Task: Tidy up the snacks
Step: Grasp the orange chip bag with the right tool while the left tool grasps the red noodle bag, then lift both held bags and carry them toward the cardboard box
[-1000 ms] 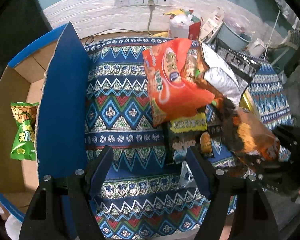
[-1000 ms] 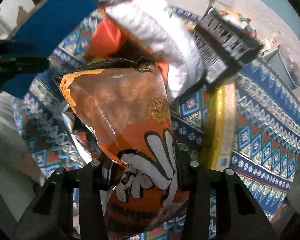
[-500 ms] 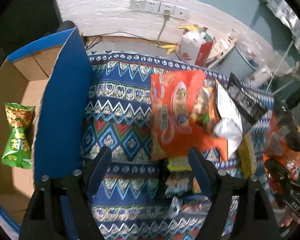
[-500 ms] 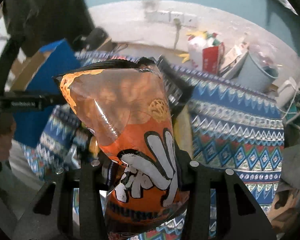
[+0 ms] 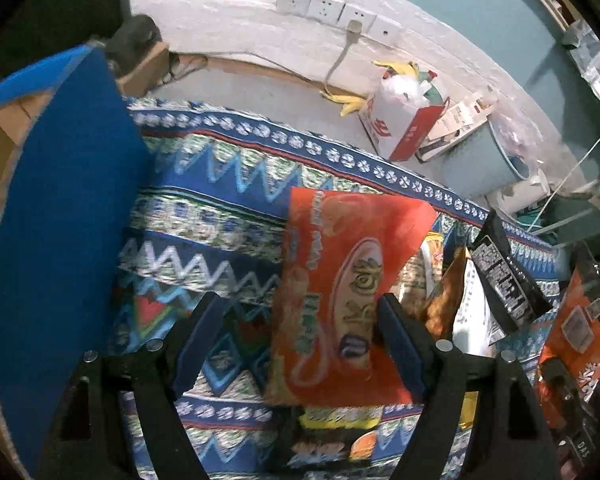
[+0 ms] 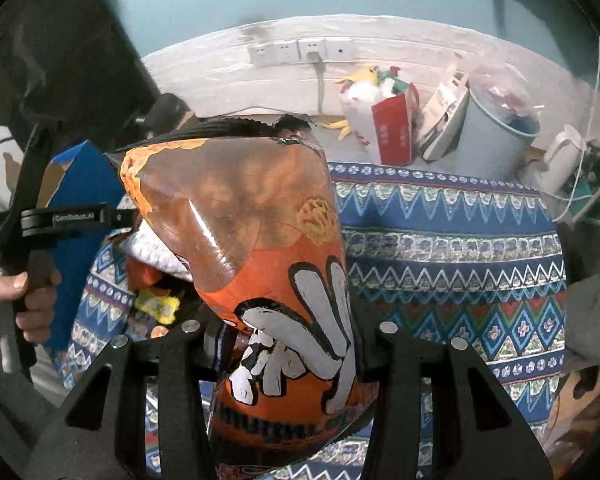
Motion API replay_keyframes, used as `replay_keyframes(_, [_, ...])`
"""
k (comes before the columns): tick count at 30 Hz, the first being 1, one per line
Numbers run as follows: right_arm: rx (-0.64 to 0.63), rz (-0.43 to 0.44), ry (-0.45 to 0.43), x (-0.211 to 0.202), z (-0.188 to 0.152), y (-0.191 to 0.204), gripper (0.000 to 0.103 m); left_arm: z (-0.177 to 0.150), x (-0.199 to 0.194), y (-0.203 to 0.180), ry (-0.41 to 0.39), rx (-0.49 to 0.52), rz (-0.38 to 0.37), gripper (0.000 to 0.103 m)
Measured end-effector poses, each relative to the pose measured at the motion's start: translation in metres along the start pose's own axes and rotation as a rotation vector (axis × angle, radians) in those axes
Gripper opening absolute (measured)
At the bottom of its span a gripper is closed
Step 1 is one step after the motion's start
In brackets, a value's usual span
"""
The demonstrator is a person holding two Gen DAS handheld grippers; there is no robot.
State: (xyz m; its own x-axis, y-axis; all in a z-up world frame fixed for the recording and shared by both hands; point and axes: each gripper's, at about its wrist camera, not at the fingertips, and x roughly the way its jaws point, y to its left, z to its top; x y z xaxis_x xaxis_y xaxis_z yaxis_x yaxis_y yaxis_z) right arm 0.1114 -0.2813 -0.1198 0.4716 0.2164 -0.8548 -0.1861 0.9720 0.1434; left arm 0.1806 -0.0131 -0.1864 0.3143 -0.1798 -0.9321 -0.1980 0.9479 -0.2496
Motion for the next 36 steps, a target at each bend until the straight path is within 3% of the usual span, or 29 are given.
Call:
replay_keyframes(5, [0.03, -0.003, -0.007, 0.003, 0.007, -0.013, 0.044, 0.001, 0.025, -0.01, 0.068, 0.028, 0.001, 0.082])
replay_keyframes(9, [0.046, 0.008, -0.012, 0.005, 0.012, -0.017, 0.044, 0.001, 0.034, -0.003, 0.084, -0.007, -0.024, 0.084])
replay_keyframes(13, [0.047, 0.015, -0.01, 0.008, 0.014, -0.015, 0.044, 0.0, 0.032, -0.006, 0.068, 0.042, -0.018, 0.082])
replay_keyframes(14, [0.048, 0.014, -0.01, 0.009, 0.014, -0.014, 0.044, -0.002, 0.032, -0.007, 0.061, 0.058, -0.011, 0.073])
replay_keyframes(15, [0.048, 0.014, -0.01, 0.01, 0.014, -0.014, 0.044, -0.003, 0.032, -0.009, 0.061, 0.073, -0.009, 0.055])
replay_keyframes(20, [0.038, 0.014, -0.008, 0.011, 0.015, -0.008, 0.044, -0.007, 0.027, -0.014, 0.05, 0.139, 0.026, 0.035])
replay_keyframes(28, [0.01, 0.0, -0.026, 0.006, 0.017, 0.003, 0.044, -0.008, -0.001, -0.013, -0.065, 0.205, 0.128, 0.033])
replay_keyframes(36, [-0.004, -0.003, -0.053, -0.001, 0.023, 0.014, 0.044, -0.014, -0.037, -0.014, -0.161, 0.255, 0.161, 0.033])
